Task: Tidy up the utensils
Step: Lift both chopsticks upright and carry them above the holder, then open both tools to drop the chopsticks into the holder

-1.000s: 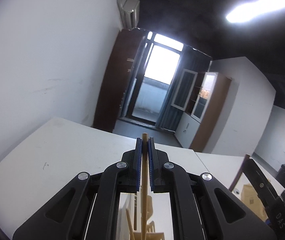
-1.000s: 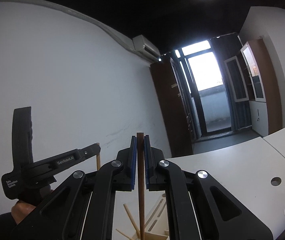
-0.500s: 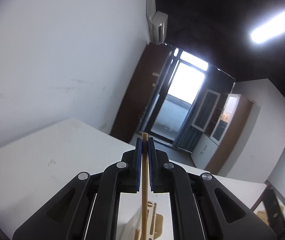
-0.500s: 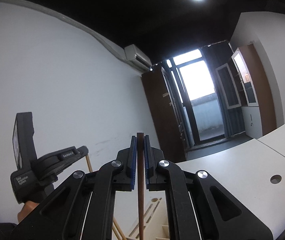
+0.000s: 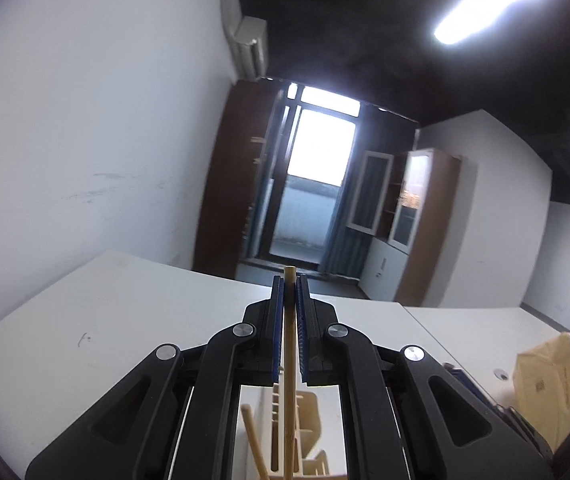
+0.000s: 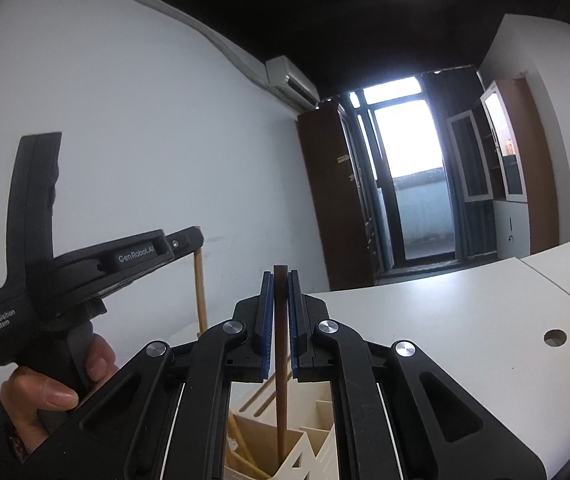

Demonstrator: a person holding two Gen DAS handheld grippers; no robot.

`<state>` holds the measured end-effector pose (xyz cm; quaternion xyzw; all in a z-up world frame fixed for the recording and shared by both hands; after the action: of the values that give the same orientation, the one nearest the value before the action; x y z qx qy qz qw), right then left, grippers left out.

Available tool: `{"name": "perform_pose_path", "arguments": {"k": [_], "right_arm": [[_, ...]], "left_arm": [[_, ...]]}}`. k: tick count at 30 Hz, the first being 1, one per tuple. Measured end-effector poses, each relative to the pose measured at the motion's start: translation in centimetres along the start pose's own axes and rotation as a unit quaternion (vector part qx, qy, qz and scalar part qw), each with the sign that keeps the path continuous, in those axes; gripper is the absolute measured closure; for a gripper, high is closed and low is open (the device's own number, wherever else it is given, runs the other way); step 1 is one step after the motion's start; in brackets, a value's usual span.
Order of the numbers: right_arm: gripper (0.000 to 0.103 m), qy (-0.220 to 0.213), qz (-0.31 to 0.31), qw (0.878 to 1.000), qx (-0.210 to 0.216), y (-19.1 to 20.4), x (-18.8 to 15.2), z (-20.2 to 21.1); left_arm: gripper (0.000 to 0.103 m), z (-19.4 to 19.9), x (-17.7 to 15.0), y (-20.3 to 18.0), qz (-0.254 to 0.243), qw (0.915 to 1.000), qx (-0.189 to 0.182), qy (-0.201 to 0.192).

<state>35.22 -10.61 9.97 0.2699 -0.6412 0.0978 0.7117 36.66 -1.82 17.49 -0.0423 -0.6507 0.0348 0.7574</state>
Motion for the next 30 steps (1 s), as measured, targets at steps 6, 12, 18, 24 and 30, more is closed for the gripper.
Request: {"name": "perform_pose_path", "arguments": {"k": [6, 12, 18, 24, 30], "right_arm": [[0.095, 0.014, 0.029, 0.999, 0.011, 1.0, -0.8, 0.7], [0.095, 0.023, 0.037, 0.999, 0.017, 1.4, -1.1, 0.8], [0.095, 0.027, 0.045, 0.998, 0.019, 1.8, -1.8, 0.8], [0.095, 0.032, 0.046, 0.998, 0.018, 1.6, -2.3, 0.9], [0.095, 0.032, 0.038, 0.999, 0.020, 1.0, -2.1, 1.1]], "left_arm": [[0.097, 1.1, -1.0, -1.3, -0.043, 0.9986, -0.031, -0.002], [0.097, 1.6, -0.8, -0.9, -0.042, 0.9979, -0.047, -0.010], [0.097, 3.0, -0.9, -0.9, -0.045, 0.9974, -0.043, -0.035], [0.097, 3.3, -0.9, -1.4, -0.062, 0.9960, -0.040, -0.050], [0.097, 2.9, -1.8, -1.3, -0.066, 0.9964, -0.035, -0.039]]}}
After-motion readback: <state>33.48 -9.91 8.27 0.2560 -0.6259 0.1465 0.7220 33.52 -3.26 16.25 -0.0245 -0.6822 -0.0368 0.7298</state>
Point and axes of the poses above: each gripper's, at about its wrist camera, not at the fingertips, and z roughly against the way its jaws point, y to its left, x to its top, the point moved 8 cm from there along -z, roughly the way its jaws point, and after that the axes turned 6 degrees about -z, right-handed, at the moved point
